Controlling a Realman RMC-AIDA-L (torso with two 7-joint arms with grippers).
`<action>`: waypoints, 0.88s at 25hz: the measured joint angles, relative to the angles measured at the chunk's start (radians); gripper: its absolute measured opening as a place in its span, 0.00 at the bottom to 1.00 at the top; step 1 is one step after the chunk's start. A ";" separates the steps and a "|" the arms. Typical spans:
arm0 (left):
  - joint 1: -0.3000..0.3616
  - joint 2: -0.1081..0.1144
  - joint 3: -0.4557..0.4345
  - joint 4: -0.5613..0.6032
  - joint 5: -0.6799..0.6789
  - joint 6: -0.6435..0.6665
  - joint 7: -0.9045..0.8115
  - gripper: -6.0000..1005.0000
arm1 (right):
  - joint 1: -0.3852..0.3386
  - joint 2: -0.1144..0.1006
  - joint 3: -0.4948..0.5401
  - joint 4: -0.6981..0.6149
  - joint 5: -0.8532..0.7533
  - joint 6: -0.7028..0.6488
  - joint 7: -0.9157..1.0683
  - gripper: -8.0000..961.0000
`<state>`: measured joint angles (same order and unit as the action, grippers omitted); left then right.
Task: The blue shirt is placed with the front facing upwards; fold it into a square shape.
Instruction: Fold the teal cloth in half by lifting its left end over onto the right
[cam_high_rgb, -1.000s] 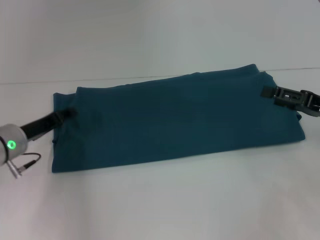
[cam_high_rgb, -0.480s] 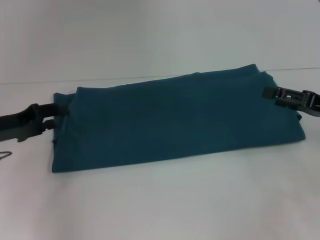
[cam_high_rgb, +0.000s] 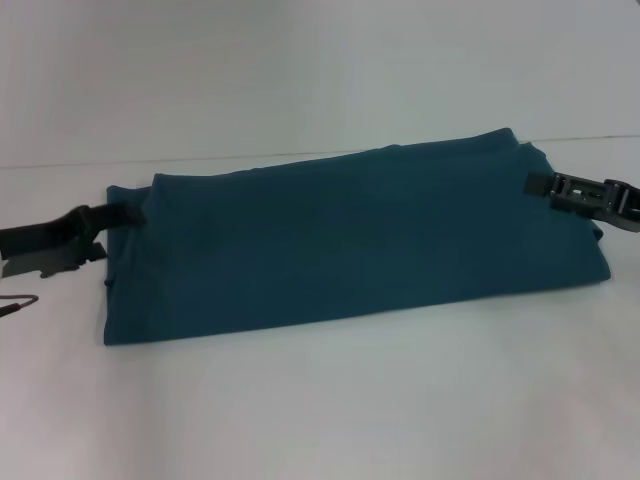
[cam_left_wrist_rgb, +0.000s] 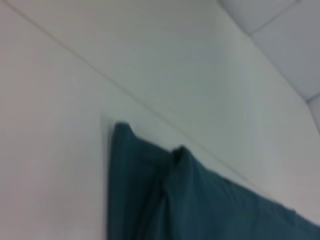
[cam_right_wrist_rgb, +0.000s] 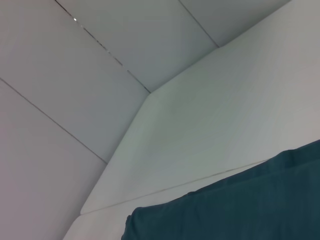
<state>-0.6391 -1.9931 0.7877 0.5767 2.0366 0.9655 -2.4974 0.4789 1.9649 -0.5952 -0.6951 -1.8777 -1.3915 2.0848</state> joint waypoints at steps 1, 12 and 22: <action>0.005 -0.008 -0.006 0.009 0.000 -0.013 0.000 0.86 | 0.000 0.000 0.000 0.000 0.000 0.000 0.000 0.98; 0.010 -0.089 -0.004 0.008 0.013 -0.205 0.018 0.90 | -0.005 0.002 0.000 0.003 0.005 0.003 0.000 0.98; 0.011 -0.119 -0.004 0.028 0.034 -0.218 0.163 0.90 | -0.003 0.000 0.000 0.000 0.004 0.004 0.001 0.98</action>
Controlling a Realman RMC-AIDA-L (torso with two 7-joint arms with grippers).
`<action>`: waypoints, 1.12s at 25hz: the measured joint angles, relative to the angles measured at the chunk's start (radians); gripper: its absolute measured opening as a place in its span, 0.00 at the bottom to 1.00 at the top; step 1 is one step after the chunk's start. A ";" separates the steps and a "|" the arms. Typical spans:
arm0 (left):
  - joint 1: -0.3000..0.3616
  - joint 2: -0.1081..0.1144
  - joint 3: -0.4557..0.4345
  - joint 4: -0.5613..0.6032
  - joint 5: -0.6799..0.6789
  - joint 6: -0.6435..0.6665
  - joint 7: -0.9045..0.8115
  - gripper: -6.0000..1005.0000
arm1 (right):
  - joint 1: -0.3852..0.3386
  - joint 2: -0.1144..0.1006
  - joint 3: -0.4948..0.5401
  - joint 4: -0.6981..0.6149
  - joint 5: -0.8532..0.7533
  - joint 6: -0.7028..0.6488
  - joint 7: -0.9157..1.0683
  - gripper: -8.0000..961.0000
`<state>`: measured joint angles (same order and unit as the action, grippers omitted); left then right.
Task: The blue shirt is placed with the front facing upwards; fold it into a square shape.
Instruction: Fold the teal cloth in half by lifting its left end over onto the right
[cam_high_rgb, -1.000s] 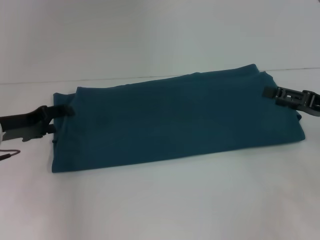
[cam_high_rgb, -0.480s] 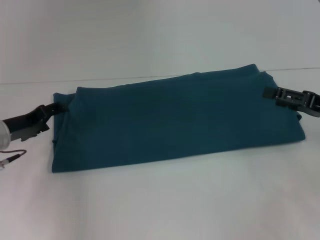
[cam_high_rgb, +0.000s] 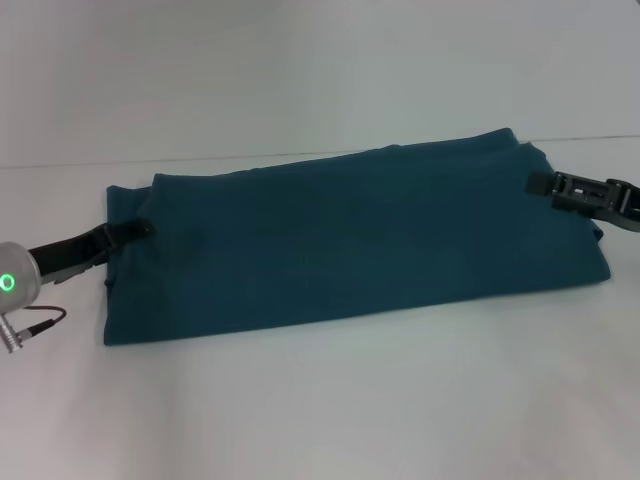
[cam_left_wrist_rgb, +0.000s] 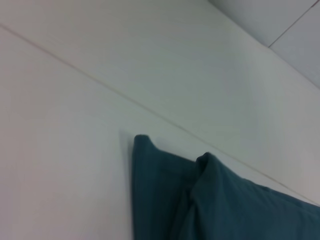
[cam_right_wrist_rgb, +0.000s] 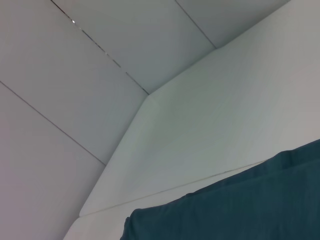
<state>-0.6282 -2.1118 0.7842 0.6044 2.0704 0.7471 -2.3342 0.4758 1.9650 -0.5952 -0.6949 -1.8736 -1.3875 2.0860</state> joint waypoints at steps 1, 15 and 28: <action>0.000 -0.001 0.002 0.002 0.000 0.000 0.005 0.90 | 0.000 0.000 0.000 -0.001 0.000 0.000 0.000 0.98; -0.004 -0.020 0.018 -0.023 0.003 -0.103 -0.022 0.90 | -0.003 0.000 0.000 -0.001 -0.003 -0.003 0.008 0.98; -0.013 -0.014 0.036 -0.054 0.004 -0.111 -0.023 0.90 | -0.003 -0.002 0.000 0.002 -0.004 -0.004 0.009 0.98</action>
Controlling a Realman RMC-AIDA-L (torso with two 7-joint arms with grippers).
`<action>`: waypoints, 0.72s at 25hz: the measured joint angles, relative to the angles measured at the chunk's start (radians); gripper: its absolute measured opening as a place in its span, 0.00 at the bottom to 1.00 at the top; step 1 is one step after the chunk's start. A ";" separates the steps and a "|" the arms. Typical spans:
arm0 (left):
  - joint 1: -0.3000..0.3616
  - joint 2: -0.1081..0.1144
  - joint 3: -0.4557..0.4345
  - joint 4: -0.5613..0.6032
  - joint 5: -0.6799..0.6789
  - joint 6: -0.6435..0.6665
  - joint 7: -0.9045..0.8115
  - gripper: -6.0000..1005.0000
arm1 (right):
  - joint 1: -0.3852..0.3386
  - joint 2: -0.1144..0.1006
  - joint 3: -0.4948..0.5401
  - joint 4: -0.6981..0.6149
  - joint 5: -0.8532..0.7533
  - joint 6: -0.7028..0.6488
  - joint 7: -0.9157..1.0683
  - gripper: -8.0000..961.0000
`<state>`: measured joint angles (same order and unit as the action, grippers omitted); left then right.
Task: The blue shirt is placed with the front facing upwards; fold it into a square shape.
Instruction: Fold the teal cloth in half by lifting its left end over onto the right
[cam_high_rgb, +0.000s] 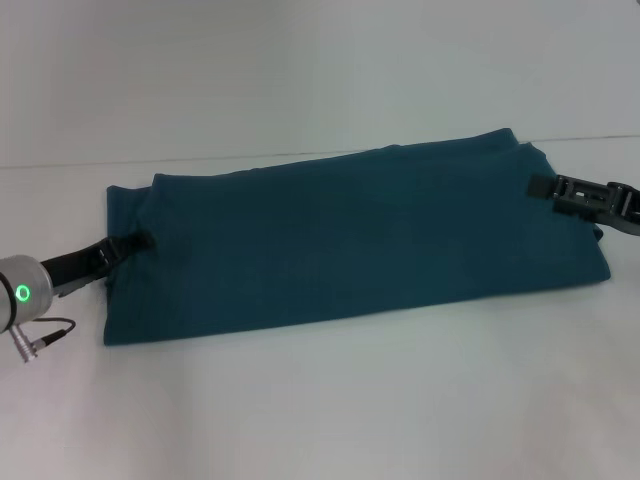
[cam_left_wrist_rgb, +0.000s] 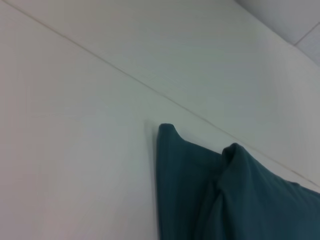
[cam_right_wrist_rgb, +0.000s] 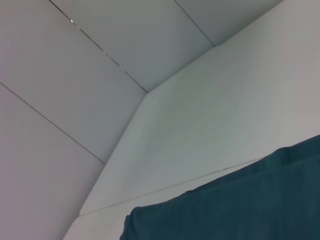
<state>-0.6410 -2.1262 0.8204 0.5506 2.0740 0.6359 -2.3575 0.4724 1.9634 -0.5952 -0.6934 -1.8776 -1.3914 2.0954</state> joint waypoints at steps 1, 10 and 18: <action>0.000 0.000 0.002 0.000 0.000 0.000 0.000 0.90 | 0.000 0.000 0.000 0.000 0.000 0.000 0.000 0.98; -0.002 -0.007 0.006 0.006 0.000 0.051 -0.006 0.90 | -0.005 -0.004 0.000 0.002 0.002 -0.001 0.000 0.98; -0.019 -0.003 0.006 0.012 0.000 0.133 -0.021 0.90 | -0.010 -0.005 0.002 0.003 0.006 -0.002 -0.008 0.98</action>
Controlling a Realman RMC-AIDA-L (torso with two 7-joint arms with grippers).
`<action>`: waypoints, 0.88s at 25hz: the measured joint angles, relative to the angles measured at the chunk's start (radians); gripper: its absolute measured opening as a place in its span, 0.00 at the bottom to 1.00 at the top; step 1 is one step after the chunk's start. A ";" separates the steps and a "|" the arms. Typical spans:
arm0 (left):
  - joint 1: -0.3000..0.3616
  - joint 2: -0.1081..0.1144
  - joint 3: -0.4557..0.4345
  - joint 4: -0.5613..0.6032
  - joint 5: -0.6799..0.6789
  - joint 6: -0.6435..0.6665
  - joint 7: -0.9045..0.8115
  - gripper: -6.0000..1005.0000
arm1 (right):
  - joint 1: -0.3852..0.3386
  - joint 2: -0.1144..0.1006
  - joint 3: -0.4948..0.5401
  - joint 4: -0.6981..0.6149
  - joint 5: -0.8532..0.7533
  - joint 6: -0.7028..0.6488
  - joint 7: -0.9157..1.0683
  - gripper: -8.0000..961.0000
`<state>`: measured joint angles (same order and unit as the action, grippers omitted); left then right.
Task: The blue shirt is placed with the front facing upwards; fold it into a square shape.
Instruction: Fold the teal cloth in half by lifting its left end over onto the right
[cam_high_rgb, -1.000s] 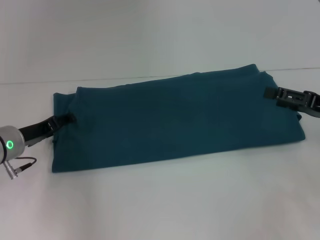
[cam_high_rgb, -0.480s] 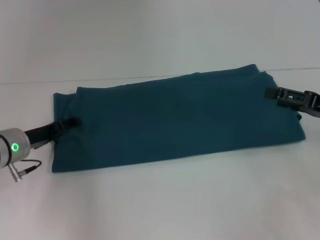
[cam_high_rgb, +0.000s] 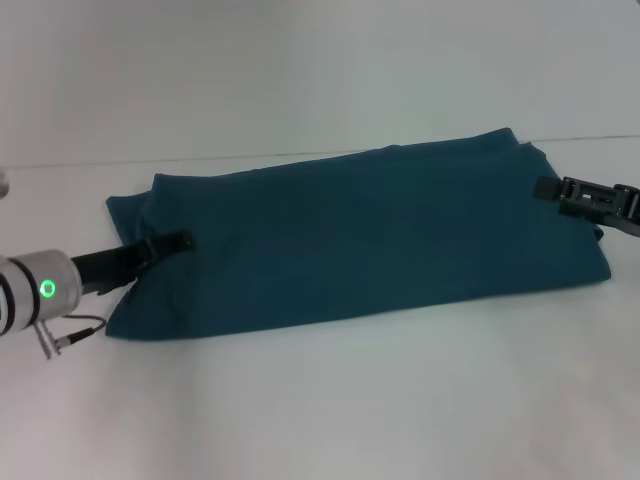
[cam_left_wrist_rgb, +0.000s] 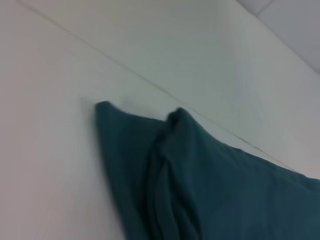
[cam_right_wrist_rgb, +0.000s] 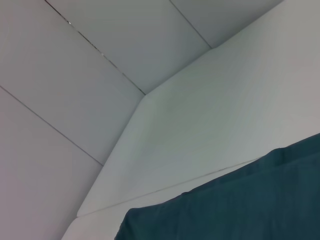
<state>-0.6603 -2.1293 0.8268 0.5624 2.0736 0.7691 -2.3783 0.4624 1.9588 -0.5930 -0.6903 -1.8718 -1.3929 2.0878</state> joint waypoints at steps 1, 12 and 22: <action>-0.006 0.002 0.000 0.000 0.000 0.009 -0.003 0.90 | -0.001 0.000 0.000 0.000 0.000 0.000 -0.001 0.98; -0.078 0.046 0.129 -0.011 0.099 0.027 -0.153 0.86 | -0.014 -0.002 0.017 -0.004 0.001 0.000 -0.002 0.98; -0.087 0.039 0.132 0.005 0.155 0.017 -0.183 0.53 | -0.020 -0.002 0.022 -0.006 0.001 0.000 -0.003 0.98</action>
<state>-0.7472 -2.0907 0.9586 0.5678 2.2286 0.7864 -2.5612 0.4422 1.9573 -0.5706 -0.6968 -1.8712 -1.3930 2.0846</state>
